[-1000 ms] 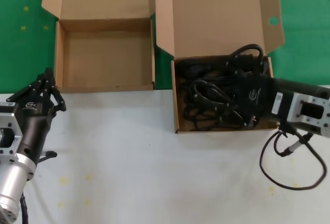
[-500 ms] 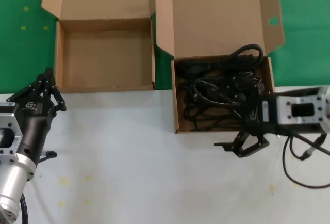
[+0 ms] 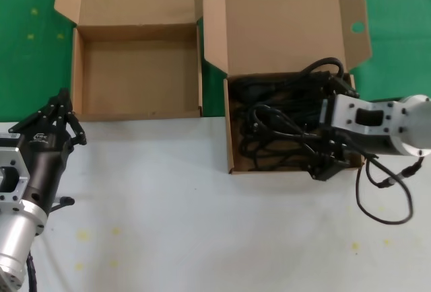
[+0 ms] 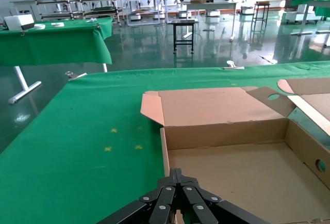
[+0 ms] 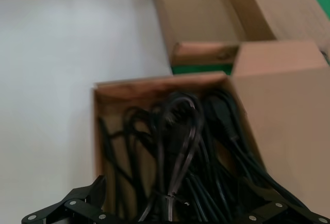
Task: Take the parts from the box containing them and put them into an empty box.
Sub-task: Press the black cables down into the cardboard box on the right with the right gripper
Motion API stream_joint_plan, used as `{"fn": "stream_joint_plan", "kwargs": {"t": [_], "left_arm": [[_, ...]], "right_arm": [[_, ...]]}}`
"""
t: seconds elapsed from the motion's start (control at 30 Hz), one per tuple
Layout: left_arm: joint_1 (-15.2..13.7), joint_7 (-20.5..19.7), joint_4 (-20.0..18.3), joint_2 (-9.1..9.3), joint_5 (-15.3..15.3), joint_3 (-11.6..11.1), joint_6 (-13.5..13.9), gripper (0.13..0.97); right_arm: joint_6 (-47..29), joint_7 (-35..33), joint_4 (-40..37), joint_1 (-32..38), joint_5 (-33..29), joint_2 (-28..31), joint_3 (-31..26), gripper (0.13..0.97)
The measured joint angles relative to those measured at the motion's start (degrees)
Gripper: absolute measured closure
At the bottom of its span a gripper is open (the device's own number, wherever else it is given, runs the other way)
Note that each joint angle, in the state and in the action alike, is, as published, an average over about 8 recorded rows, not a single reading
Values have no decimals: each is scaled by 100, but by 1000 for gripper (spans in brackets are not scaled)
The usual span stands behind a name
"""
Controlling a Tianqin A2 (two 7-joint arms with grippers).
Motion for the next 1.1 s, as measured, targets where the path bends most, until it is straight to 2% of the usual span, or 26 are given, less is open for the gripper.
{"fn": "stream_joint_plan", "kwargs": {"t": [0.17,0.33,0.53,0.67,0.93,0.97,1.1], "left_arm": [[0,0,0,0,0,0,0,953],[0,0,0,0,0,0,0,953],[0,0,0,0,0,0,0,953],[0,0,0,0,0,0,0,953],[0,0,0,0,0,0,0,953],[0,0,0,0,0,0,0,953],[0,0,0,0,0,0,0,953]], "right_arm": [[-252,631,22,-389,-925,-370,599,215],[-556,752,37,-733,-1323,-715,1235,245],[-880,603,51,-985,-1407,-993,1775,315],[-1073,451,58,-1108,-1389,-1145,2060,315],[-1280,131,-48,-1288,-1418,-1423,2465,475],[-1293,94,-66,-1304,-1428,-1456,2505,475],[-1345,-37,-112,-1357,-1468,-1575,2649,577]]}}
